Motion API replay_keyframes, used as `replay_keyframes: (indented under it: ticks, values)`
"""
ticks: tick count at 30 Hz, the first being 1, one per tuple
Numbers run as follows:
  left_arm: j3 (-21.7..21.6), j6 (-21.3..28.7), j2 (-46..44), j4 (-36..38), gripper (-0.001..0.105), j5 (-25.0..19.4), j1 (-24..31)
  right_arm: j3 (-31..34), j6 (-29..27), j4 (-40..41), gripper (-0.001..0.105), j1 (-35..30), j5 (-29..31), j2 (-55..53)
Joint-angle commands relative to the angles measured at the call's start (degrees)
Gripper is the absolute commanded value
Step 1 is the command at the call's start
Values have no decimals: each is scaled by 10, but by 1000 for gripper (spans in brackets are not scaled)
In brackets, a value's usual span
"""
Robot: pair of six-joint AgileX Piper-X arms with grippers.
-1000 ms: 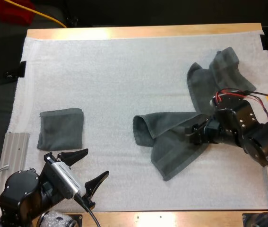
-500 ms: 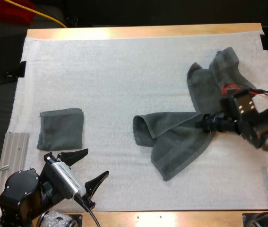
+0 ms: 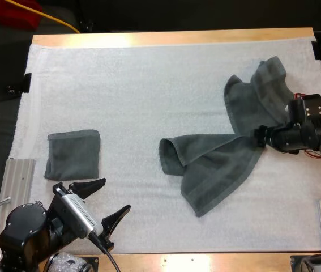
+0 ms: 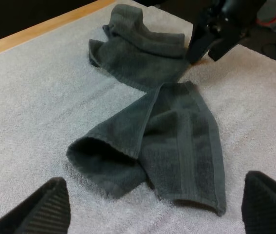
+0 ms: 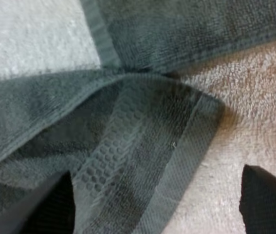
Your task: Pick towel from pile, fold and stack
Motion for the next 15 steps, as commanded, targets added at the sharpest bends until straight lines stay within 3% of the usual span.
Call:
replay_keyframes:
  ticks: [1, 15]
  values:
    - [-6, -1, 2, -5, 70, 0, -3, 0, -6, -11, 69, -4, -15, 11]
    - [-6, -11, 2, -5, 70, 0, -3, 0, -2, -75, 69, -6, -23, 110]
